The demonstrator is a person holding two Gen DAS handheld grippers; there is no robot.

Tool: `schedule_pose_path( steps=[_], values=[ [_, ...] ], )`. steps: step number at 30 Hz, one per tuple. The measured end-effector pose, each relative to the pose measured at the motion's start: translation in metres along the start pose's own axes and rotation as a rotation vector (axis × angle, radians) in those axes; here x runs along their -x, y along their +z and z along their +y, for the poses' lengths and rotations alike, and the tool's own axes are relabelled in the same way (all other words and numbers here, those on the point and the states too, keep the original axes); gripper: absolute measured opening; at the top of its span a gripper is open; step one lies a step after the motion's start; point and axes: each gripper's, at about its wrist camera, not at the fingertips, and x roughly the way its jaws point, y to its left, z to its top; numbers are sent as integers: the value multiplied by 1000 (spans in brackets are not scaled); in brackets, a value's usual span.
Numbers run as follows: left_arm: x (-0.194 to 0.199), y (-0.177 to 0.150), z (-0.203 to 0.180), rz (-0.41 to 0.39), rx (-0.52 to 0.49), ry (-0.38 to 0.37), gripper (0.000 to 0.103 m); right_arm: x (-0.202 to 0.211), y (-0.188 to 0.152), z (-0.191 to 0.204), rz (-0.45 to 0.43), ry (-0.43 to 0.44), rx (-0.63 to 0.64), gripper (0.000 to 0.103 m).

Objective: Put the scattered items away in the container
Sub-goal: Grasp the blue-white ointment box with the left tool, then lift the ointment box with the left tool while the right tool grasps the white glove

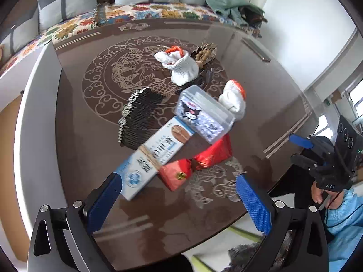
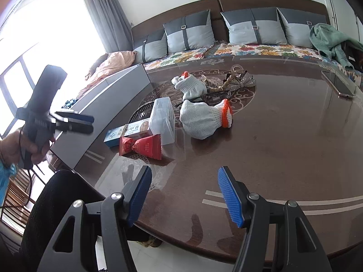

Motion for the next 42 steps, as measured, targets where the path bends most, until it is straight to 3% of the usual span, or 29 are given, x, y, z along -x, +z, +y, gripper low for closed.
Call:
schedule_pose_path(
  steps=[8,11,13,16,20,24,26,27,29,35,42],
  values=[
    [-11,28,28,42,-111,89,102,-6,-3,6,26,-9,24,62],
    [-29,31,30,78,-122,79,101,-8,-4,6,36,-7,28,62],
    [-39,32,32,102,-124,73,89,-10,-4,6,40,-2,25,62],
    [-52,31,34,138,-131,60,79,-10,-5,4,42,5,14,62],
    [-58,21,34,175,-171,30,74,-10,-5,1,44,15,-2,62],
    [-60,15,33,195,-191,18,63,-12,-4,-1,47,23,-21,62],
    [-61,12,33,204,-201,11,53,-13,-4,-1,48,22,-25,62],
    [-61,10,33,209,-206,8,43,-13,-4,-2,48,21,-25,62],
    [-62,7,33,218,-215,4,42,-14,-4,-2,49,18,-24,62],
    [-51,-7,42,181,-133,84,42,-13,-4,-3,48,7,-22,62],
    [-34,-44,54,112,58,82,42,-10,2,-11,49,29,-57,62]
  ],
)
